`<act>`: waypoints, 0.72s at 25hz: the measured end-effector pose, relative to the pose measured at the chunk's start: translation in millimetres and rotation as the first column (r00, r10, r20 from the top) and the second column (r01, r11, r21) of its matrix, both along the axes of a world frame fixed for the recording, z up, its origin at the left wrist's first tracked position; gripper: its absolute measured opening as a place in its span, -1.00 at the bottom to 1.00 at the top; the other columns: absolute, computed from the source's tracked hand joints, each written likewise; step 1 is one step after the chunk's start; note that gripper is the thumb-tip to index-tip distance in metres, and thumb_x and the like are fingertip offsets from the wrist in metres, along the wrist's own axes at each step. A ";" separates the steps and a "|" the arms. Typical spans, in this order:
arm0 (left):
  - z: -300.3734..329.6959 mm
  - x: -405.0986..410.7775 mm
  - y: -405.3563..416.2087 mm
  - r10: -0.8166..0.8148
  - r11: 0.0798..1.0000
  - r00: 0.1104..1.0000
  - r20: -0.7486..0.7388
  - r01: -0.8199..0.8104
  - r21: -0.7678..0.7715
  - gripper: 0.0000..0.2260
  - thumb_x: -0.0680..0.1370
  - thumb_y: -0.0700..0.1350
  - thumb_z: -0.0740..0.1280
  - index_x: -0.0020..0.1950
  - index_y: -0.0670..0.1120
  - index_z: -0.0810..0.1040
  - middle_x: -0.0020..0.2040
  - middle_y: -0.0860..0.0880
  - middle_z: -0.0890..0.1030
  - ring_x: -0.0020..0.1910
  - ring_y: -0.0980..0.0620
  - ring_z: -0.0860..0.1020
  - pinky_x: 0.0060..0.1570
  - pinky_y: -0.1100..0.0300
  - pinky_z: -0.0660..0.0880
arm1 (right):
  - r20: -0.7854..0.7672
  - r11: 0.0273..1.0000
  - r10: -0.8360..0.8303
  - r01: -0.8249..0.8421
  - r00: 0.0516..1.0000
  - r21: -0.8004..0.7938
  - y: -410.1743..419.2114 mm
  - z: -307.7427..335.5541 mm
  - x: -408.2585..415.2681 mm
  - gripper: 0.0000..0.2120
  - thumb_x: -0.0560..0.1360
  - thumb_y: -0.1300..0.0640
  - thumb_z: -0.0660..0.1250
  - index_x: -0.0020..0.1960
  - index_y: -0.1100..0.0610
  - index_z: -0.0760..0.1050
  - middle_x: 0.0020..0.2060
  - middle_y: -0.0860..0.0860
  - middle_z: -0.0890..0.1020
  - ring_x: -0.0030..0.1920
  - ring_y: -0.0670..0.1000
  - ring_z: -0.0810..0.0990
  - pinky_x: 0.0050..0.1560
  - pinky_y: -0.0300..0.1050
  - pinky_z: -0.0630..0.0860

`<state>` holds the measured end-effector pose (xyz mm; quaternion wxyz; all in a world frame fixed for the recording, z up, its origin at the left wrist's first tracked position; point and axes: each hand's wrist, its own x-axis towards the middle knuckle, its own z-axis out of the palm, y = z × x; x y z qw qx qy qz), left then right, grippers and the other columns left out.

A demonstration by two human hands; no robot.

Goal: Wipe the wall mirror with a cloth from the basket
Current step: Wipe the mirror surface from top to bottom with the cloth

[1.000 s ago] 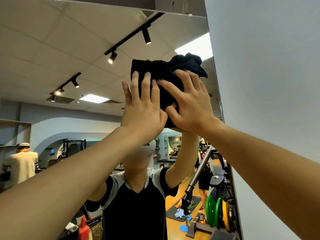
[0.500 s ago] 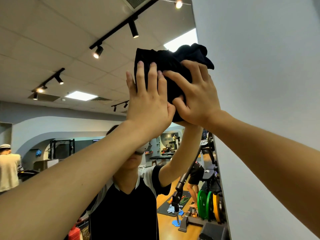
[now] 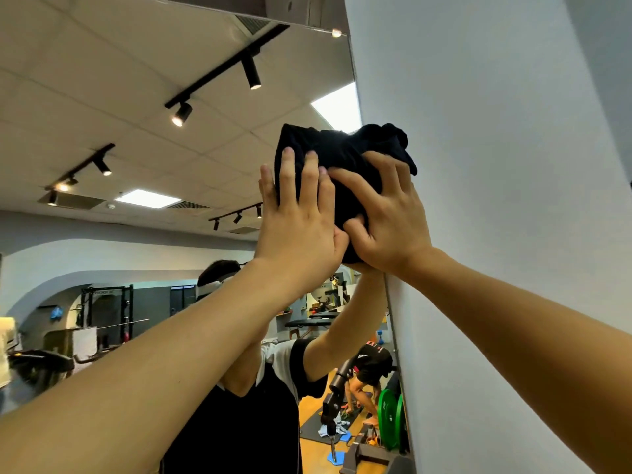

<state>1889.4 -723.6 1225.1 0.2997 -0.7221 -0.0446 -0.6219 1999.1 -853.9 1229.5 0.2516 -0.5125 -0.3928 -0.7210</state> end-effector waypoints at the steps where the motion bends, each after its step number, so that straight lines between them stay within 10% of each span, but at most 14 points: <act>1: -1.7 1.3 -2.6 0.001 1.000 1.000 0.001 -0.001 0.002 -0.30 0.52 0.09 -0.05 0.57 -0.28 0.16 0.58 -0.30 0.13 0.58 -0.38 0.03 0.50 -0.39 0.01 | 0.002 1.000 0.007 -0.007 1.000 -0.003 -2.2 -0.6 2.3 -0.42 0.42 -0.01 0.24 0.44 0.01 0.51 0.36 0.17 0.45 0.37 0.25 0.37 0.21 0.21 0.50; 18: -110.1 -9.8 -13.5 0.009 0.994 0.998 -0.064 -0.016 -0.104 -0.35 0.53 0.02 0.08 0.56 -0.29 0.21 0.57 -0.30 0.18 0.58 -0.37 0.07 0.50 -0.39 0.03 | -0.015 0.996 0.081 -0.081 0.997 -0.023 -1.4 -104.4 -0.8 -0.44 0.40 0.02 0.28 0.39 0.04 0.58 0.33 0.23 0.53 0.36 0.36 0.42 0.32 0.29 0.40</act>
